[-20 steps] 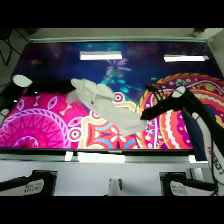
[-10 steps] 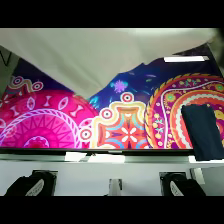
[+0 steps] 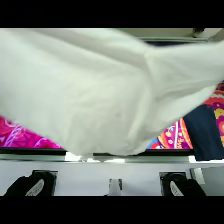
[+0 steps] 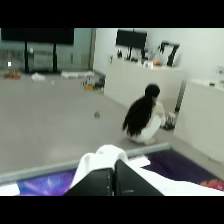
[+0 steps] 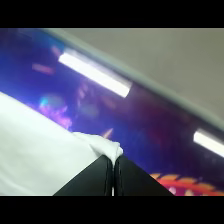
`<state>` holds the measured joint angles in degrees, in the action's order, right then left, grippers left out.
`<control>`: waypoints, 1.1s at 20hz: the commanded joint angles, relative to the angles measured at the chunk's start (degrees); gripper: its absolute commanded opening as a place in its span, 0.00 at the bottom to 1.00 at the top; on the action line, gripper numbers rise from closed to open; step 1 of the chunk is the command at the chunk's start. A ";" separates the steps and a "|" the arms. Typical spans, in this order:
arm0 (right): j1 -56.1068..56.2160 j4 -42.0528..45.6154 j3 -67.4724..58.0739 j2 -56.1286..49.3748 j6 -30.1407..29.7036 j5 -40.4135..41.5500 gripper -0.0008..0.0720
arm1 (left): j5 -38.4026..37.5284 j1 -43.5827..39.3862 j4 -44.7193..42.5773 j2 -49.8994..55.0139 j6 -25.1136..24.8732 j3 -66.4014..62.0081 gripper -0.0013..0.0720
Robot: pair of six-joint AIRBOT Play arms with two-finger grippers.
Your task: Fold the shirts.
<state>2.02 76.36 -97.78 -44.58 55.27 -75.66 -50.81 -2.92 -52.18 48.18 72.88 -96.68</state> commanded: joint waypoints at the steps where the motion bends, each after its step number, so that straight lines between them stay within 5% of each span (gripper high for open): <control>1: 0.02 3.21 3.72 -8.33 0.11 -12.20 0.04 | -1.95 -1.05 -0.94 5.64 0.00 10.71 0.06; 5: 0.02 2.58 8.15 -20.55 4.81 4.26 0.04 | 4.63 -5.09 0.17 17.62 0.50 22.53 0.06; 8: 0.02 -3.91 8.15 -29.07 7.58 4.44 0.04 | 2.47 -8.26 0.39 28.44 6.43 24.94 0.13; 9: 0.02 -6.10 8.13 -30.99 7.52 3.19 0.04 | -0.15 -8.90 1.03 31.47 6.91 24.74 0.41; 10: 0.02 -7.30 8.15 -32.22 7.17 2.08 0.04 | -4.07 -8.90 0.90 33.66 6.84 24.13 0.88; 11: 0.02 -7.19 8.15 -32.79 6.05 1.33 0.04 | -9.75 -8.02 -1.03 35.12 6.38 22.86 1.00; 14: 0.02 -4.85 8.15 -32.87 2.73 -1.14 0.04 | -28.98 -2.80 -12.07 36.11 7.61 22.14 1.00; 16: 0.02 -2.99 8.15 -32.87 1.16 -3.04 0.04 | -35.01 0.02 -10.19 35.76 8.76 27.71 1.00; 22: 0.02 -2.93 8.15 -32.87 0.39 -4.68 0.04 | -17.44 -5.70 1.88 36.13 7.32 48.02 1.00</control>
<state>2.00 73.30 -89.60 -77.34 56.36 -79.31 -74.74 -6.07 -55.09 83.79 80.40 -55.94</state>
